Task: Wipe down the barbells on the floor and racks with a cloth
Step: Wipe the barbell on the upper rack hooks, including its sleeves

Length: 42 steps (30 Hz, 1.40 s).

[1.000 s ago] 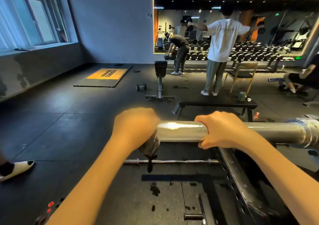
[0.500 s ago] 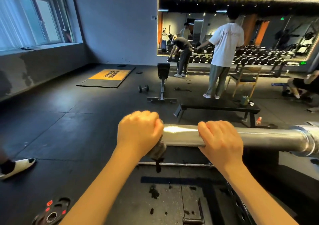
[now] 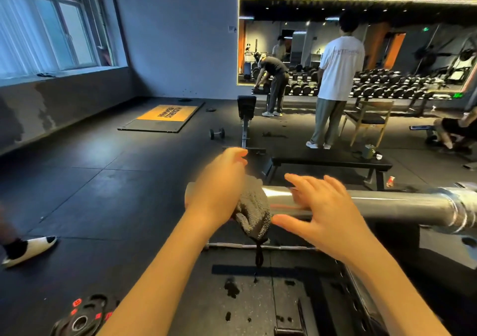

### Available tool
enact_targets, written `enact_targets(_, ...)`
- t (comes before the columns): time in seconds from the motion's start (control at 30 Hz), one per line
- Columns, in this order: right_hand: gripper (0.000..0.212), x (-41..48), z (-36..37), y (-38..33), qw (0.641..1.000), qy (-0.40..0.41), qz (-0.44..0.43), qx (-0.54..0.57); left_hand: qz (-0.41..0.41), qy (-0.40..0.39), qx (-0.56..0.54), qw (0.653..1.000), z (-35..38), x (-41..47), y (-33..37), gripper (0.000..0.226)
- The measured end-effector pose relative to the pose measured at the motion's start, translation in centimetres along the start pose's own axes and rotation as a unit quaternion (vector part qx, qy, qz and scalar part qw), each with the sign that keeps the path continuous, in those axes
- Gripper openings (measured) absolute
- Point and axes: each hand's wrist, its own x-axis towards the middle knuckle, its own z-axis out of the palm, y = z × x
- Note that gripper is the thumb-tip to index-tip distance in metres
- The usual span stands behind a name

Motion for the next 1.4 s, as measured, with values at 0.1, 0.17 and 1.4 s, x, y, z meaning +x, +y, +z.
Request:
enact_targets(0.1, 0.104, 1.8, -0.1, -2.7, 0.995, -0.045, 0.005, 0.084, -0.025, 0.014, -0.139, 0.99, -2.0, 0.6, -0.3, 0.024)
enact_targets(0.17, 0.086, 2.9, 0.6, -5.0, 0.996, -0.043, -0.015, 0.078, -0.024, 0.056, -0.066, 0.996, -3.1, 0.9, -1.1, 0.028)
enact_targets(1.4, 0.046, 2.7, 1.7, -2.3, 0.996, 0.087, 0.007, 0.004, -0.12, 0.102, 0.058, 0.986, -1.2, 0.0, -4.1, 0.035)
